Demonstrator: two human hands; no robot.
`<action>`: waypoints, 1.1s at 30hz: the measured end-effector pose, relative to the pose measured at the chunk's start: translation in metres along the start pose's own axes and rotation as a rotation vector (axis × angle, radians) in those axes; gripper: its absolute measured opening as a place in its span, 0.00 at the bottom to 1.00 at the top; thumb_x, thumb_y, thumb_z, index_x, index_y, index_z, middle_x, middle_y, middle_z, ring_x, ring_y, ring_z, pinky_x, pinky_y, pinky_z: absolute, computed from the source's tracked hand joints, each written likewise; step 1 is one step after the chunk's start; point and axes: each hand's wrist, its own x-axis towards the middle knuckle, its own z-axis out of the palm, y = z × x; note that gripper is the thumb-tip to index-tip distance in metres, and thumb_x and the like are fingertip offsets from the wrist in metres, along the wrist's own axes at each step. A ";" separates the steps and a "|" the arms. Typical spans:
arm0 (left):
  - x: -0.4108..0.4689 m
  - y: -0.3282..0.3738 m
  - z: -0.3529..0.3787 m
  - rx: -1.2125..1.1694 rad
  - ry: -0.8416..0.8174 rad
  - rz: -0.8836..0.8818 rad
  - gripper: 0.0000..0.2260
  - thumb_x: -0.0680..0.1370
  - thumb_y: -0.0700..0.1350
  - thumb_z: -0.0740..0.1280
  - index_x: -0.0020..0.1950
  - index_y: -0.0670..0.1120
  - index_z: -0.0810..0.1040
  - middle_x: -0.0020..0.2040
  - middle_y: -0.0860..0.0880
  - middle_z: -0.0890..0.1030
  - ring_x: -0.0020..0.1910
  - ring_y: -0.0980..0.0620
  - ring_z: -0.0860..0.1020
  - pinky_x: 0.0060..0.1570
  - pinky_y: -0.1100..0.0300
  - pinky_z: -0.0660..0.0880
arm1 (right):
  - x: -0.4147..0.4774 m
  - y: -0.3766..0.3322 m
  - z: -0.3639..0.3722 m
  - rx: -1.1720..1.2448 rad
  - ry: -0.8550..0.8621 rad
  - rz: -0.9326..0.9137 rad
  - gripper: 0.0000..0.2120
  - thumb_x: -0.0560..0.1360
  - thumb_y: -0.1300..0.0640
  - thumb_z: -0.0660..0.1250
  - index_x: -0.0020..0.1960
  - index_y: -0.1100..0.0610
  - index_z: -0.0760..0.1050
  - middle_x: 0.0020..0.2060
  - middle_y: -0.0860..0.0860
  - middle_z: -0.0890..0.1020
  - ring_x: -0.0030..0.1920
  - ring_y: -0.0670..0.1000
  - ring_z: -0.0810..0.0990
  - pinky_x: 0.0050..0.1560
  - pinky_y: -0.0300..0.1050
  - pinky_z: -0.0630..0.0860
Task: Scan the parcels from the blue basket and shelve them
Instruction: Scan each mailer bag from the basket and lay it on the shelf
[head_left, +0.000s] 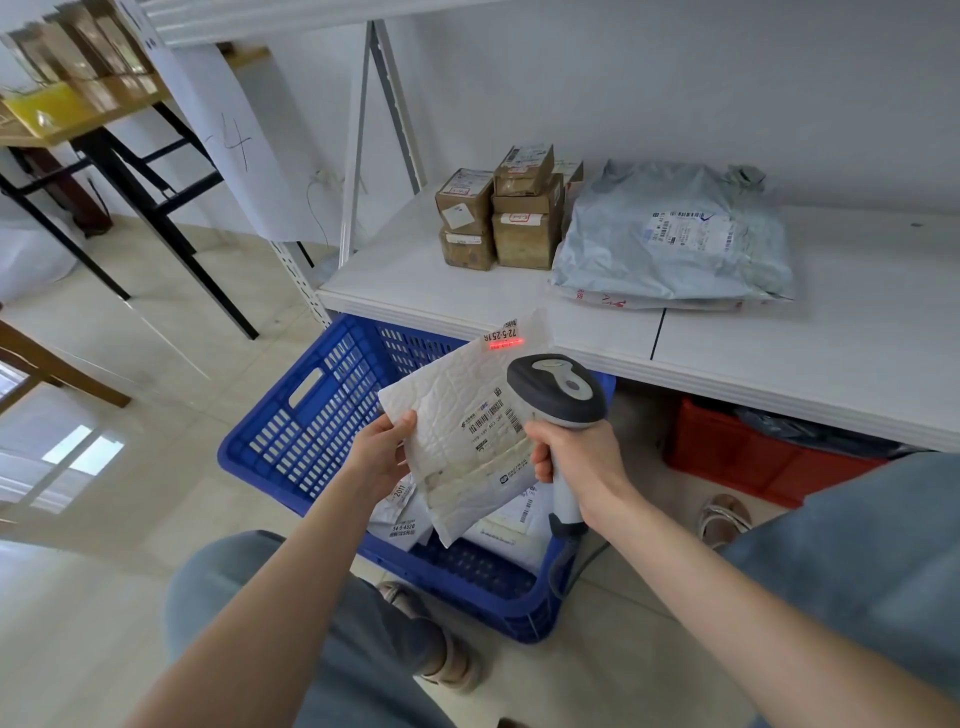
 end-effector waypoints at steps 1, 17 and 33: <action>0.000 0.000 -0.001 0.003 0.000 0.001 0.04 0.80 0.41 0.64 0.48 0.44 0.78 0.44 0.48 0.79 0.41 0.50 0.77 0.40 0.54 0.74 | 0.000 0.000 0.001 0.001 0.000 0.000 0.09 0.71 0.64 0.69 0.32 0.60 0.77 0.22 0.52 0.77 0.22 0.47 0.72 0.29 0.42 0.72; -0.003 0.009 -0.022 0.032 -0.065 0.009 0.04 0.80 0.42 0.64 0.50 0.44 0.78 0.46 0.48 0.79 0.44 0.49 0.77 0.45 0.52 0.75 | -0.007 -0.004 0.007 0.022 -0.052 -0.022 0.11 0.70 0.64 0.69 0.29 0.59 0.75 0.23 0.52 0.75 0.23 0.49 0.71 0.30 0.43 0.71; -0.021 0.027 -0.013 0.016 -0.156 0.056 0.06 0.80 0.41 0.62 0.50 0.43 0.78 0.46 0.47 0.81 0.44 0.48 0.78 0.47 0.51 0.76 | -0.017 -0.016 -0.001 0.043 -0.055 -0.090 0.11 0.70 0.64 0.69 0.30 0.60 0.76 0.22 0.50 0.75 0.22 0.47 0.71 0.31 0.42 0.72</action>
